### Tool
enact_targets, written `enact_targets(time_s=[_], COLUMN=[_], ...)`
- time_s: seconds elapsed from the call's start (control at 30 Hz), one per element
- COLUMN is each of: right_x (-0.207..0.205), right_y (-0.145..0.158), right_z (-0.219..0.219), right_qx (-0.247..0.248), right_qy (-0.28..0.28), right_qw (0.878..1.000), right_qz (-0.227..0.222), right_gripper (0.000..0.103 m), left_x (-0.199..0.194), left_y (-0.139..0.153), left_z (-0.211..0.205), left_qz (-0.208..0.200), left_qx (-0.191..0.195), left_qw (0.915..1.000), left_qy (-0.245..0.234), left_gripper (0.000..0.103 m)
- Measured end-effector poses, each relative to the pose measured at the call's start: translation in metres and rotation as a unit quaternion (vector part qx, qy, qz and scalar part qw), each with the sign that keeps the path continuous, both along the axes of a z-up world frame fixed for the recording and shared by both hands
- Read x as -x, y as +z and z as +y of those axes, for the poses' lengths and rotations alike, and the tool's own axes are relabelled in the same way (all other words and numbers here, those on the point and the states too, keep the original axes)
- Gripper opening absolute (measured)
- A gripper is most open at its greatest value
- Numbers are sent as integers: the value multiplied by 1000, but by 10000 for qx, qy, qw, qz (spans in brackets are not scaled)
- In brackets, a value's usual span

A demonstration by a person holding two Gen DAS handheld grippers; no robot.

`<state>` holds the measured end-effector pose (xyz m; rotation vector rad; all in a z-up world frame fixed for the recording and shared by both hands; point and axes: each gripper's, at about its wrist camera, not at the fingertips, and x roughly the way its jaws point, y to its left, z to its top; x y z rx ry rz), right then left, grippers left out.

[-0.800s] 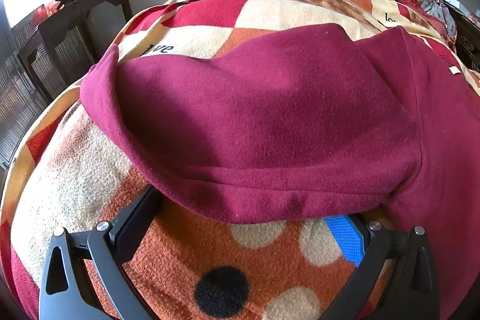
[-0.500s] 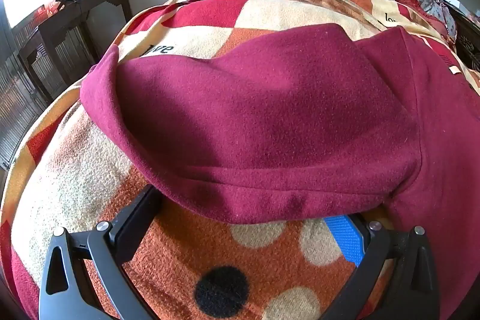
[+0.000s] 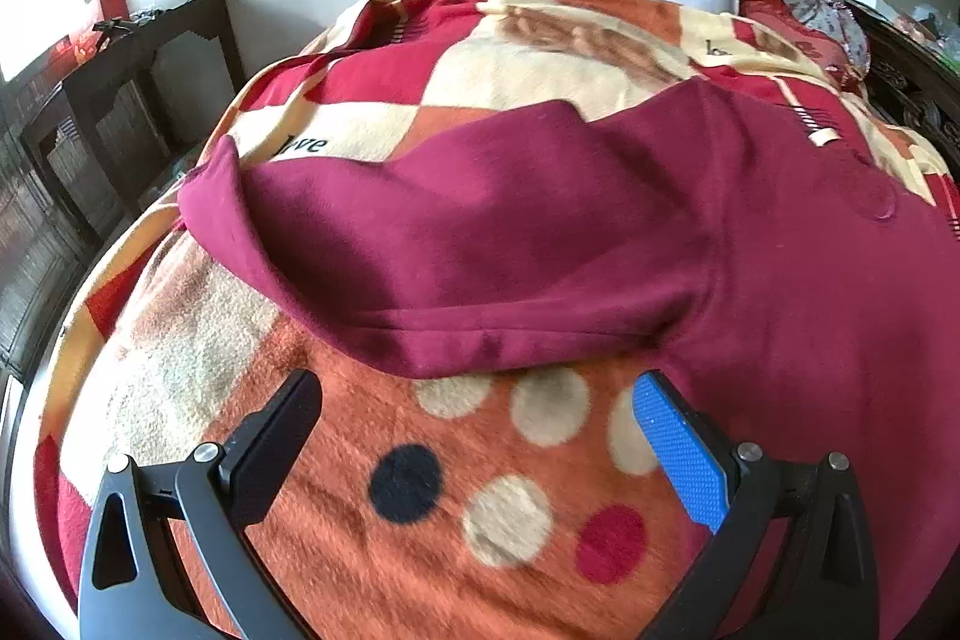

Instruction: Fold small clothes

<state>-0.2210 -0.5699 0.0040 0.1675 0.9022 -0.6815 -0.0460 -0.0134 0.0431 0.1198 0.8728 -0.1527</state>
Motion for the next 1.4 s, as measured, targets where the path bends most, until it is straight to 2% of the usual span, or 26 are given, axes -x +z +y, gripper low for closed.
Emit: enact_targets(time_s=[0.23, 0.4, 0.57, 0.7, 0.87, 1.0, 1.07, 1.2, 1.3, 1.4], right_x=[1, 1, 1, 1, 2, 3, 15, 44, 68, 78], right_y=[2, 3, 4, 2, 3, 12, 26, 60, 95, 117], right_z=[-3, -3, -3, -1, -3, 6, 24, 72, 118, 161], right_qx=[-1, -3, -9, 6, 57, -335, -487, -356, -201, -302], right_qy=[-3, -6, -12, -14, -22, 64, 243, 324, 428, 656], right_qw=[10000, 10000, 10000, 10000, 10000, 9989, 9980, 9985, 9988, 9969], right_qz=[5, 6, -9, -23, 36, 318, 308, 259, -104, -319], right_gripper=[103, 103, 103, 103, 103, 103, 102, 102, 103, 103], left_x=[19, 45, 61, 70, 93, 105, 109, 121, 128, 134], left_y=[27, 26, 20, 17, 23, 26, 31, 41, 48, 54], left_z=[-25, -50, -69, -84, -94, -98, -99, -100, -103, -107], left_qz=[-196, -271, -257, -155, -326, -257, -293, -492, -525, -547], left_qx=[269, 363, 437, 419, 322, 461, 482, 507, 551, 676], left_qw=[9991, 9957, 9926, 9926, 9924, 9915, 9912, 9895, 9889, 9883], left_qy=[-275, -811, -1101, -1128, -1143, -1191, -1198, -1260, -1275, -1251], left_gripper=[103, 103, 103, 103, 103, 103, 103, 103, 103, 103])
